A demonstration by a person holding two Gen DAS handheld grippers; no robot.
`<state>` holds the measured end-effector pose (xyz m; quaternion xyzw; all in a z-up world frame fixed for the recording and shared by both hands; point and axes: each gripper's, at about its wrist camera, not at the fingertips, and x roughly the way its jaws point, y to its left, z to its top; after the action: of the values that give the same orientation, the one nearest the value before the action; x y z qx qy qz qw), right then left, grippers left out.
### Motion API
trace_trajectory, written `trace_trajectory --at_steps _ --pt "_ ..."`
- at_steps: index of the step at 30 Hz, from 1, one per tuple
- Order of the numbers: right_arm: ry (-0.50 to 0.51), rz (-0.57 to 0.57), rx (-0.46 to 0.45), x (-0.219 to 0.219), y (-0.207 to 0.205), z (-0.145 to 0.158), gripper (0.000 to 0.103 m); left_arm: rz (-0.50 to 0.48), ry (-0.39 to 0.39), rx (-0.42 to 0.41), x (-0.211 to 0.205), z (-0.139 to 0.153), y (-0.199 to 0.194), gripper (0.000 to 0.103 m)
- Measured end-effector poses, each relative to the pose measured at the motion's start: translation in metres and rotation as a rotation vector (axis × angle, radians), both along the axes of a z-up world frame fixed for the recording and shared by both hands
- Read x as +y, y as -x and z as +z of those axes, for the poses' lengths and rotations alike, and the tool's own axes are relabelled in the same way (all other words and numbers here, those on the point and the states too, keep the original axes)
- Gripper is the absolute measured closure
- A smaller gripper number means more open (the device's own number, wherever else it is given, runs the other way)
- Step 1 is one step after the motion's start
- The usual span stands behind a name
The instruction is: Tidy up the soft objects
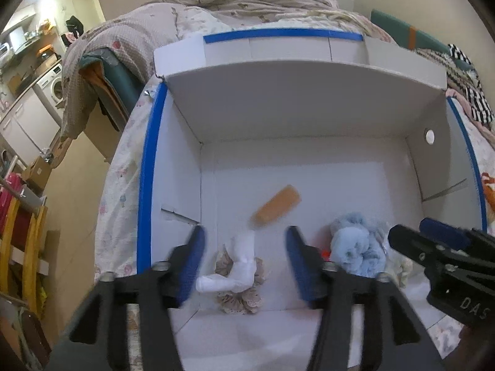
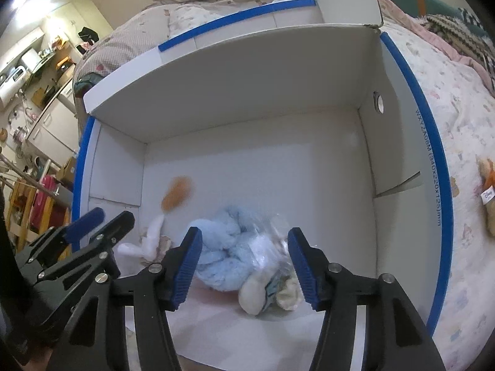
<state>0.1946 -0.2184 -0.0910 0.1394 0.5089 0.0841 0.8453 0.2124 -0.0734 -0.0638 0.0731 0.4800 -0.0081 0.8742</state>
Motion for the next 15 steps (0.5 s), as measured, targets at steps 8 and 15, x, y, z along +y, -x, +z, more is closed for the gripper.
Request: trace_trajectory --at_steps 8,15 --pt "-0.062 -0.003 0.010 -0.004 -0.001 0.001 0.018 0.017 0.002 -0.031 -0.001 0.007 0.001 0.034" --pt "-0.104 -0.025 -0.054 -0.007 0.002 0.013 0.000 0.041 0.018 0.006 0.001 0.006 -0.002 0.034"
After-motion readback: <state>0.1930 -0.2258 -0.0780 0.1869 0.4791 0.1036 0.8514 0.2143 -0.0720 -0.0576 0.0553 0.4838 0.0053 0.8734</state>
